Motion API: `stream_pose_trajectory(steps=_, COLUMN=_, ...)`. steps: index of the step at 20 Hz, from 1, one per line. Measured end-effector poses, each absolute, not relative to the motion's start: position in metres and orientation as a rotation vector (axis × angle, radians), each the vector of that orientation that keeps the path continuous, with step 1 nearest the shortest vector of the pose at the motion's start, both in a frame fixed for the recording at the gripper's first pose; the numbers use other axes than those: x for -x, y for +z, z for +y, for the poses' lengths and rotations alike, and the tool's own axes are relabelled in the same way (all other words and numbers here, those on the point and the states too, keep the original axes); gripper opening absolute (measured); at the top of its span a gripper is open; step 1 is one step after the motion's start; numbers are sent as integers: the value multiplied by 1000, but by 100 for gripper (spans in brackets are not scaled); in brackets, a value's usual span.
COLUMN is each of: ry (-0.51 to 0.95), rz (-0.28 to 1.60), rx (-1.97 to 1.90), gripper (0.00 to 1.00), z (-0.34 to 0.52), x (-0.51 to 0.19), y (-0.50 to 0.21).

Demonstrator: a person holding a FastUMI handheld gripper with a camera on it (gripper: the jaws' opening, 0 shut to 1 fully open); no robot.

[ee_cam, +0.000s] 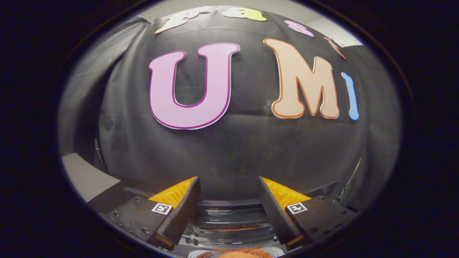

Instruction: Put the clothes into the washing machine and then close the washing machine lid.

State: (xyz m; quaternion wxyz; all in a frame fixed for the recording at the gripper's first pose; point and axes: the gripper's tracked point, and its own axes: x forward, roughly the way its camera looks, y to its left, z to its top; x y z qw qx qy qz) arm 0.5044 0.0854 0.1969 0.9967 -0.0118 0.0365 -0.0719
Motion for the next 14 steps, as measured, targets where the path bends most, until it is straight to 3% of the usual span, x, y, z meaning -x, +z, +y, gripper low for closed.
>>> stream_pose_trajectory(steps=14, ry=-113, rz=85, rx=18, gripper=100, z=96, x=-386, y=169)
